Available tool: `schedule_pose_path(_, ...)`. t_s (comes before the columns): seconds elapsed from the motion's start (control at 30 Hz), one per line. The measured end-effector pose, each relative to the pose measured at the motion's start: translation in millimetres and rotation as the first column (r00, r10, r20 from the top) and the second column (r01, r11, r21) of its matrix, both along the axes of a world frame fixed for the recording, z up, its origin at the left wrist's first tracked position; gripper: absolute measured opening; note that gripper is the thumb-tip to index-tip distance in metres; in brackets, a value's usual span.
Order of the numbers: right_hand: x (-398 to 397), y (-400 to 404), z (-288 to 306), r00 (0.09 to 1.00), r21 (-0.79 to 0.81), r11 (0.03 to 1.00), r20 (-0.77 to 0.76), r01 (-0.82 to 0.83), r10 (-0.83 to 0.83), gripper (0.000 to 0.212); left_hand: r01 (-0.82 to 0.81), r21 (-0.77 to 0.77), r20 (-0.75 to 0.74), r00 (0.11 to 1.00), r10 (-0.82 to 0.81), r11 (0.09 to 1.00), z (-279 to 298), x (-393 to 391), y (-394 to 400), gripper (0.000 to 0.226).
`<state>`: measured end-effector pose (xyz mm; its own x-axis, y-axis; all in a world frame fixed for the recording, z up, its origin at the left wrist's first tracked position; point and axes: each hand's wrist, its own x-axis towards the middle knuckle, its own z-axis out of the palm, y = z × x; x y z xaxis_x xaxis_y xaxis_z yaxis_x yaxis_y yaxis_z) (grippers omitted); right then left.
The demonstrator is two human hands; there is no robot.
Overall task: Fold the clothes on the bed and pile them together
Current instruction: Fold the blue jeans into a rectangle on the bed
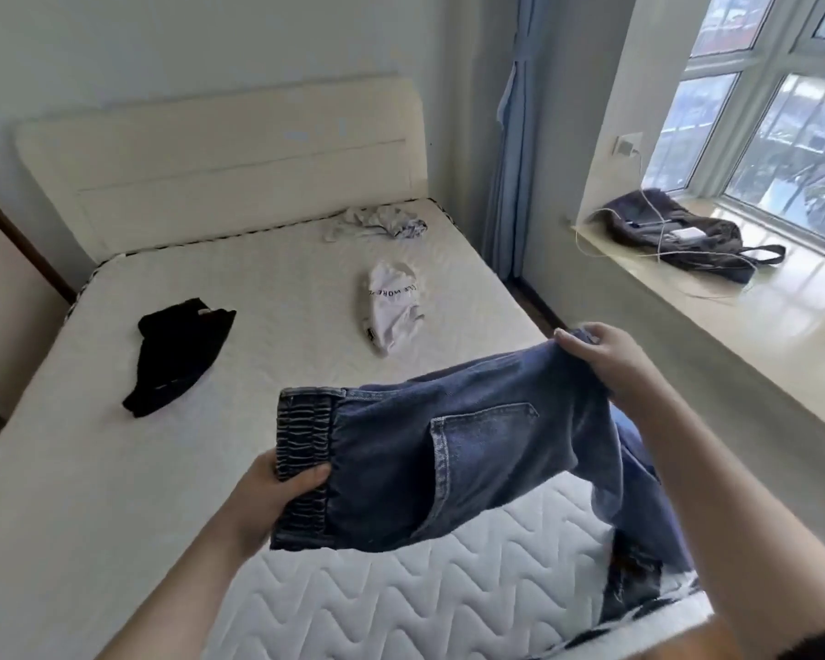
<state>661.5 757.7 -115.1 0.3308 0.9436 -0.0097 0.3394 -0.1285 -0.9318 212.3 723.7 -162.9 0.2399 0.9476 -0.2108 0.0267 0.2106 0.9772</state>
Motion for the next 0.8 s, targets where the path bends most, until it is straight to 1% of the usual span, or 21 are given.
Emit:
schedule_pose_path(0.07, -12.7, 0.6, -46.3, 1.000, -0.124, 0.992, -0.023, -0.004, 0.001, 0.034, -0.080, -0.092, -0.046, 0.996, 0.076, 0.993, -37.2, -6.2, -15.5, 0.048)
schedule_pose_path(0.1, -21.5, -0.1, -66.3, 0.998, -0.184, 0.983, -0.057, -0.019, 0.008, 0.039, -0.113, -0.131, -0.060, 0.993, 0.106, 0.985, -53.3, -9.9, -22.8, 0.047)
schedule_pose_path(0.13, -31.4, -1.3, -84.1, 0.993, -0.230, 0.972, -0.112, -0.049, 0.024, 0.044, -0.146, -0.170, -0.064, 0.988, 0.137, 0.975, -67.1, -14.8, -30.6, 0.045)
schedule_pose_path(0.2, -49.8, -1.9, -116.0, 0.971, -0.293, 0.944, -0.221, -0.155, 0.091, 0.046, -0.225, -0.237, -0.067, 0.974, 0.216, 0.945, -88.6, -26.2, -44.0, 0.042)
schedule_pose_path(0.23, -58.7, -1.1, -129.0, 0.963, -0.320, 0.924, -0.233, -0.211, 0.139, 0.046, -0.261, -0.257, -0.072, 0.965, 0.251, 0.931, -96.9, -33.6, -49.9, 0.042)
schedule_pose_path(0.27, -67.6, 0.5, -139.3, 0.957, -0.346, 0.902, -0.219, -0.257, 0.189, 0.046, -0.289, -0.271, -0.074, 0.957, 0.279, 0.918, -103.4, -41.8, -54.9, 0.040)
schedule_pose_path(0.33, -86.8, 7.0, -153.3, 0.951, -0.381, 0.872, -0.143, -0.308, 0.274, 0.044, -0.332, -0.303, -0.079, 0.943, 0.324, 0.893, -113.6, -61.5, -64.0, 0.036)
schedule_pose_path(0.4, -108.0, 16.1, -161.3, 0.938, -0.388, 0.866, 0.013, -0.315, 0.346, 0.040, -0.364, -0.329, -0.099, 0.931, 0.352, 0.871, -121.8, -83.3, -73.9, 0.036)
schedule_pose_path(0.47, -133.0, 27.5, -167.8, 0.884, -0.403, 0.845, 0.155, -0.352, 0.442, 0.037, -0.387, -0.342, -0.123, 0.922, 0.367, 0.857, -127.1, -104.7, -84.0, 0.041)
schedule_pose_path(0.53, -160.5, 36.4, -174.2, 0.830, -0.427, 0.824, 0.244, -0.372, 0.502, 0.029, -0.420, -0.343, -0.147, 0.907, 0.394, 0.840, -131.2, -125.1, -94.1, 0.043)
schedule_pose_path(0.6, -188.6, 39.8, -180.1, 0.812, -0.451, 0.819, 0.285, -0.356, 0.509, 0.025, -0.448, -0.350, -0.160, 0.894, 0.419, 0.823, -136.7, -144.9, -103.3, 0.042)
schedule_pose_path(0.7, -237.5, 40.9, -189.1, 0.794, -0.470, 0.821, 0.336, -0.325, 0.507, 0.018, -0.499, -0.355, -0.186, 0.867, 0.463, 0.791, -146.4, -178.6, -117.5, 0.030)
schedule_pose_path(0.8, -289.2, 44.4, -200.7, 0.775, -0.440, 0.809, 0.318, -0.389, 0.546, 0.019, -0.558, -0.370, -0.207, 0.829, 0.520, 0.743, -155.8, -219.3, -134.7, 0.022)
